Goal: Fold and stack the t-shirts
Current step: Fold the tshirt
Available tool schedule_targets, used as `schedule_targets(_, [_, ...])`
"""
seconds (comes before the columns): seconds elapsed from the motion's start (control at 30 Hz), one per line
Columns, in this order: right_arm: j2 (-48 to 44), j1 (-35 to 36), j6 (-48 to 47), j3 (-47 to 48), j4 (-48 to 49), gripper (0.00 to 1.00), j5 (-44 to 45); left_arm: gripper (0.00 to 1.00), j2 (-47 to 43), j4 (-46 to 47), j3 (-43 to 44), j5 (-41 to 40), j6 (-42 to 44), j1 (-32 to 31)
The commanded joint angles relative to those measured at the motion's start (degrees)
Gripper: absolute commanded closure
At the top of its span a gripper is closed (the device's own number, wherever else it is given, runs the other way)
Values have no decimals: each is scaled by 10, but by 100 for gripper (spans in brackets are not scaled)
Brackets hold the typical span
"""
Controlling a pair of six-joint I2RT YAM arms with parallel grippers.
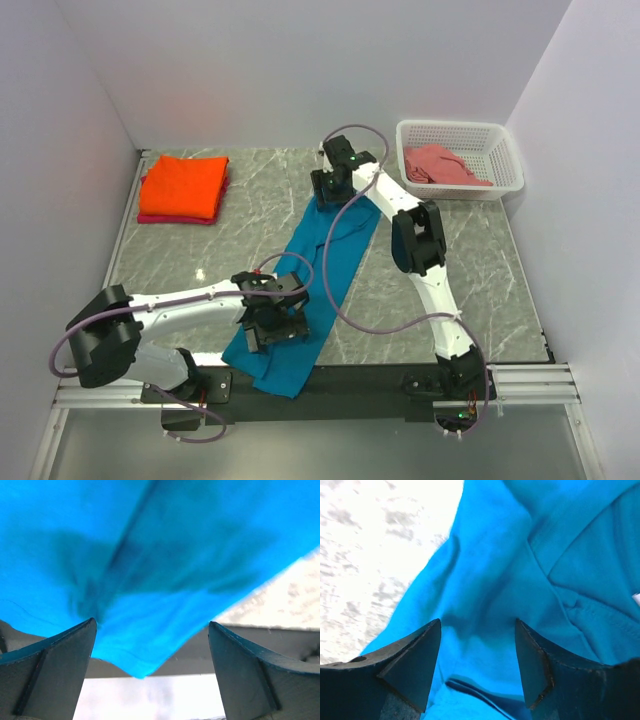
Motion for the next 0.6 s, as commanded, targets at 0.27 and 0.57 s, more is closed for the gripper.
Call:
schedule_targets(0.27, [-281, 10, 31, -248, 76, 30, 15, 1, -42, 39, 54, -57, 128, 25])
schedule_targets(0.57, [-443, 66, 142, -571, 197, 12, -4, 1, -12, 172, -8, 50, 261, 4])
